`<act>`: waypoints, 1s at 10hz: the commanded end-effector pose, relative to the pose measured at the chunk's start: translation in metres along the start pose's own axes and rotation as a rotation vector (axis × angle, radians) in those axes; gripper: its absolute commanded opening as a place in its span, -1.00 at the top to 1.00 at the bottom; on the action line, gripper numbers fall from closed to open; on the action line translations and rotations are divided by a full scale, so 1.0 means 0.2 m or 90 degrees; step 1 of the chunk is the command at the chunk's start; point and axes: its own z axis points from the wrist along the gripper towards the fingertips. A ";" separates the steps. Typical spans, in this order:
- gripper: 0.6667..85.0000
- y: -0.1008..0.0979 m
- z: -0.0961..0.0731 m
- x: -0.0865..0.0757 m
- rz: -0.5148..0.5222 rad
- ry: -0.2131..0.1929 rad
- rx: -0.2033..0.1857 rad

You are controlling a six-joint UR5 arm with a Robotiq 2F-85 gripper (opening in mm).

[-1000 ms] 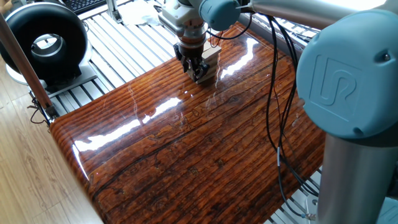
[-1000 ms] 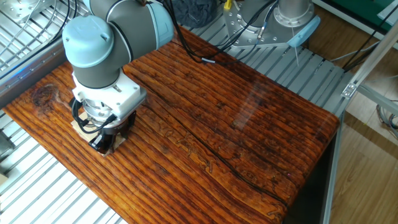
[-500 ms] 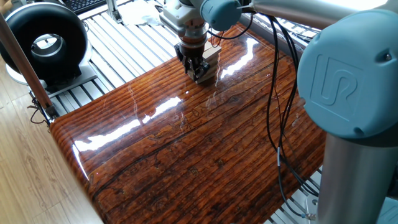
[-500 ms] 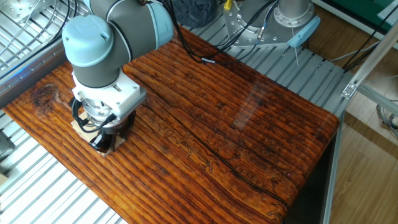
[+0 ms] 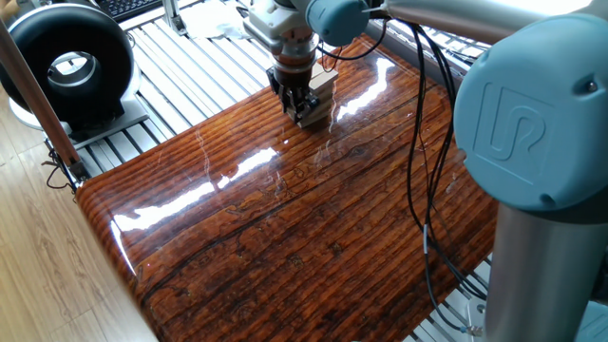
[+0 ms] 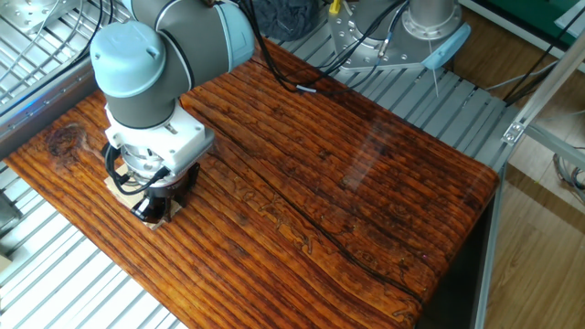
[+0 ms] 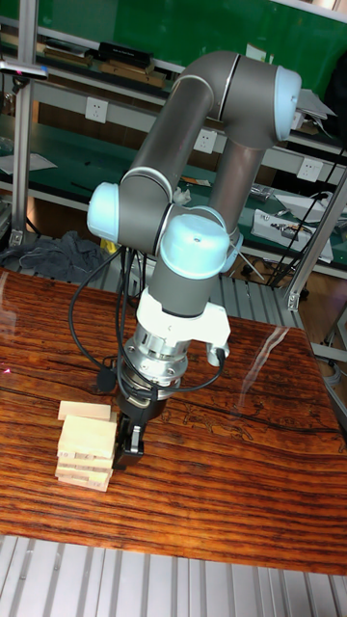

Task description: Play Jenga

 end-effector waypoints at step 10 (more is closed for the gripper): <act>0.35 -0.03 -0.01 -0.01 0.004 -0.008 0.008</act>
